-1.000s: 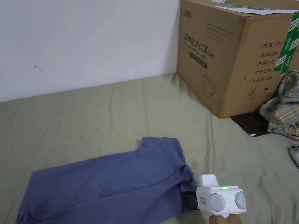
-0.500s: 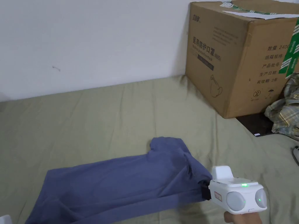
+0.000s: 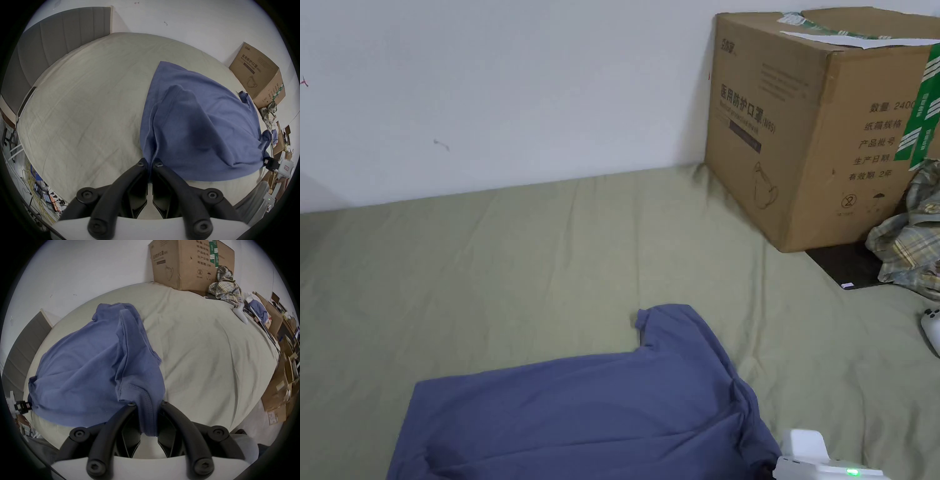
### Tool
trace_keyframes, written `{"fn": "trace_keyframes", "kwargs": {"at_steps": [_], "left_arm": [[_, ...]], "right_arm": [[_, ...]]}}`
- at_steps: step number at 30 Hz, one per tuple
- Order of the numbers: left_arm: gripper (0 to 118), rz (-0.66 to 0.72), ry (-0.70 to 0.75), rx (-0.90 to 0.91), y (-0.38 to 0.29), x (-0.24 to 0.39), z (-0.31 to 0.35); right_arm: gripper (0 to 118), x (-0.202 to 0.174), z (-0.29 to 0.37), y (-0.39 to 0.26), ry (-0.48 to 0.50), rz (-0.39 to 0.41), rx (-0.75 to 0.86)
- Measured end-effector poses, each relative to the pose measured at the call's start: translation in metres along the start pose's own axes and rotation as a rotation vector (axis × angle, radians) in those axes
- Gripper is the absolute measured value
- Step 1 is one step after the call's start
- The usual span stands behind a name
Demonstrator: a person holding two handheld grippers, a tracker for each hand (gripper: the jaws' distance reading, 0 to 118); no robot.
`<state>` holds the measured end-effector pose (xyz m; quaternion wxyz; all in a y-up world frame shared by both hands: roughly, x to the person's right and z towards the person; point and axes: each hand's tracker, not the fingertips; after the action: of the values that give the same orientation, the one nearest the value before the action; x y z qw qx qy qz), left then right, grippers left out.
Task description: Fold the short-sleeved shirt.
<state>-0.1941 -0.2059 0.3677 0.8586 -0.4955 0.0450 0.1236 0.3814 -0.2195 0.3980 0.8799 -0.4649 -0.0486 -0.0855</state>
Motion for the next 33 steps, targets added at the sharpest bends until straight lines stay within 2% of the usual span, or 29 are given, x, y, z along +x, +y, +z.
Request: {"fn": "trace_keyframes", "kwargs": {"at_steps": [1,2,3,4,5,6,7,8,12,16,19,20,21,22,24,25,26,27,29,33], "left_arm": [[1,0.006,0.009,0.001,0.001,0.002,0.000],[2,0.011,0.015,0.000,0.001,0.003,0.001],[12,0.010,0.014,0.002,0.003,0.006,0.003],[23,0.007,0.010,0.007,0.004,0.007,0.007],[50,0.011,0.004,0.019,0.005,0.010,0.012],[75,0.024,0.003,0.036,0.007,0.012,0.020],[97,0.038,-0.020,0.072,0.009,0.015,0.030],[112,0.041,-0.048,0.123,0.013,0.018,0.040],[114,-0.015,-0.094,0.370,0.037,0.047,0.094],[114,-0.070,-0.104,0.641,0.056,0.081,0.147],[114,-0.105,-0.102,0.773,0.061,0.099,0.173],[113,-0.118,-0.098,0.805,0.061,0.104,0.178],[110,-0.118,-0.089,0.830,0.061,0.108,0.182],[105,-0.134,-0.094,0.847,0.060,0.112,0.185],[58,-0.164,-0.087,0.877,0.057,0.118,0.186],[25,-0.186,-0.086,0.880,0.057,0.122,0.185],[1,-0.194,-0.087,0.872,0.057,0.124,0.183],[0,-0.186,-0.088,0.871,0.057,0.127,0.182],[0,-0.197,-0.118,0.844,0.057,0.128,0.179],[0,-0.215,-0.089,0.747,0.075,0.127,0.157]], "right_arm": [[17,-0.001,0.000,0.001,-0.004,-0.015,0.006],[27,-0.002,0.002,0.003,-0.008,-0.030,0.006],[40,-0.003,0.005,0.004,-0.013,-0.038,0.012],[58,-0.006,0.010,0.007,-0.026,-0.042,0.016],[81,-0.015,0.020,0.009,-0.049,-0.032,0.022],[94,-0.018,0.030,0.013,-0.057,-0.018,0.048],[98,-0.020,0.041,0.018,-0.045,-0.002,0.097],[98,-0.024,0.056,0.025,-0.025,0.004,0.160],[98,-0.045,0.118,0.060,0.008,0.073,0.416],[98,-0.072,0.177,0.082,-0.010,0.150,0.672],[97,-0.086,0.204,0.086,-0.015,0.171,0.791],[93,-0.090,0.209,0.086,-0.023,0.178,0.820],[86,-0.094,0.212,0.086,-0.033,0.186,0.842],[73,-0.096,0.214,0.085,-0.038,0.187,0.851],[10,-0.100,0.215,0.084,-0.041,0.193,0.864],[0,-0.101,0.213,0.085,-0.043,0.195,0.866],[0,-0.103,0.212,0.086,-0.046,0.197,0.868],[0,-0.103,0.209,0.086,-0.056,0.197,0.852],[0,-0.102,0.204,0.091,-0.012,0.203,0.842],[0,-0.103,0.194,0.097,-0.025,0.199,0.833]]}}
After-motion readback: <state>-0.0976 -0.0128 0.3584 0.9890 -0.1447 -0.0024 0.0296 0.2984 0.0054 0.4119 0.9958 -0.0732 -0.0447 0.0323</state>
